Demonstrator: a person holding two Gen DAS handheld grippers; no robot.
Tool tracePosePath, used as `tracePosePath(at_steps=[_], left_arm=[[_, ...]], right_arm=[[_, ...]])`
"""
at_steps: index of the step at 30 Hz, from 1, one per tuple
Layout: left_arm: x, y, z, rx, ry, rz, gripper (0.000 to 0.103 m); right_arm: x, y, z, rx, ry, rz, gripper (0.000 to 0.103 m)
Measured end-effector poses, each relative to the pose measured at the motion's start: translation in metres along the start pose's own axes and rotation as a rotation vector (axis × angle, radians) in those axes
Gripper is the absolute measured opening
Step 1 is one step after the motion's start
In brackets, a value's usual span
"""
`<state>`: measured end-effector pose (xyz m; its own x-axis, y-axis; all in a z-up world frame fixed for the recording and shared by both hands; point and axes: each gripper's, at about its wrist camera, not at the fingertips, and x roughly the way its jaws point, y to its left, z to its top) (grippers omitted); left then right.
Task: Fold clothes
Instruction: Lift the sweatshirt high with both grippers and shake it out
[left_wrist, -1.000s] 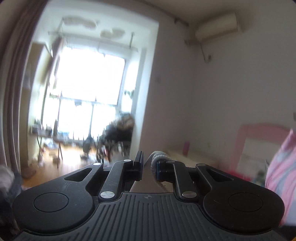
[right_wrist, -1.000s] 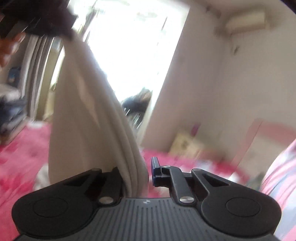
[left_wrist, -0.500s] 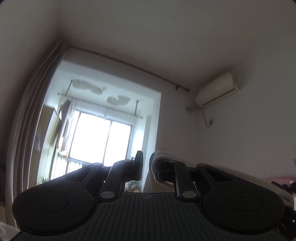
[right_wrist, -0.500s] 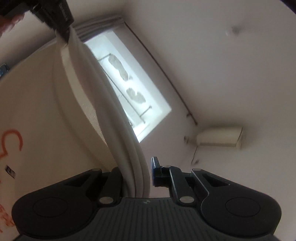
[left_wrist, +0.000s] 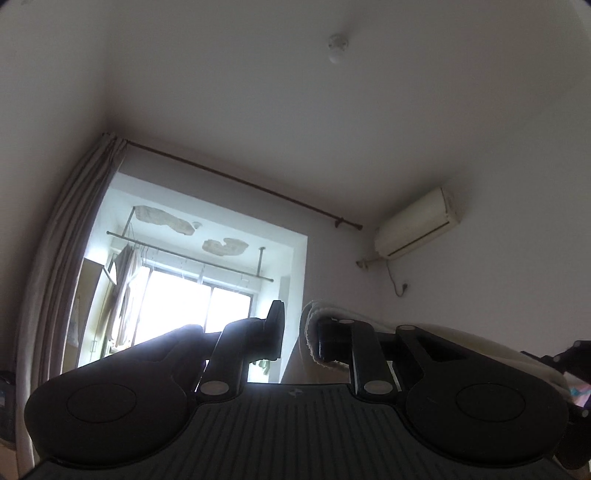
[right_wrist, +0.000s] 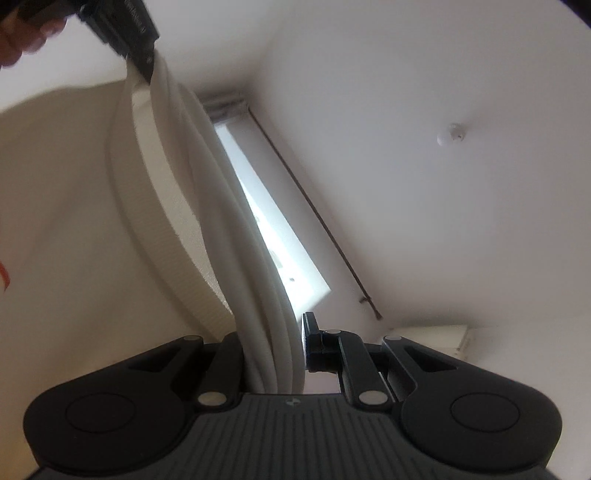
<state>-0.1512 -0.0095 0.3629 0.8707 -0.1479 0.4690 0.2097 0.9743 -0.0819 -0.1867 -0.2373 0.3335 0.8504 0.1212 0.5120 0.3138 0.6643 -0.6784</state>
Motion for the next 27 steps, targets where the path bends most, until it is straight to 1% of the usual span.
tracePosePath(at_steps=[6, 9, 12, 14, 16, 20, 22, 24, 27], left_arm=[[-0.029, 0.002, 0.022, -0.012, -0.039, -0.004, 0.018], [-0.027, 0.005, 0.016, -0.021, -0.024, 0.006, 0.018], [-0.018, 0.01, -0.005, -0.025, 0.031, 0.027, 0.018], [-0.007, 0.016, -0.027, -0.023, 0.088, 0.051, 0.018], [0.009, 0.024, -0.058, -0.02, 0.163, 0.082, 0.018], [0.05, 0.05, -0.138, -0.035, 0.347, 0.154, 0.018], [0.07, 0.064, -0.182, -0.031, 0.417, 0.194, 0.018], [0.088, 0.077, -0.223, -0.019, 0.469, 0.225, 0.018], [0.115, 0.093, -0.274, 0.011, 0.525, 0.262, 0.018]], right_arm=[[-0.031, -0.014, 0.019, 0.062, -0.087, 0.091, 0.011], [-0.033, -0.007, 0.017, 0.084, -0.095, 0.137, 0.011], [-0.025, 0.013, 0.002, 0.099, -0.073, 0.182, 0.011], [-0.015, 0.035, -0.015, 0.09, -0.04, 0.213, 0.011], [-0.002, 0.061, -0.035, 0.073, -0.003, 0.249, 0.011], [0.029, 0.125, -0.085, 0.015, 0.083, 0.321, 0.011], [0.046, 0.155, -0.109, 0.008, 0.133, 0.368, 0.011], [0.061, 0.183, -0.131, -0.003, 0.179, 0.41, 0.011], [0.081, 0.222, -0.162, -0.01, 0.241, 0.457, 0.009]])
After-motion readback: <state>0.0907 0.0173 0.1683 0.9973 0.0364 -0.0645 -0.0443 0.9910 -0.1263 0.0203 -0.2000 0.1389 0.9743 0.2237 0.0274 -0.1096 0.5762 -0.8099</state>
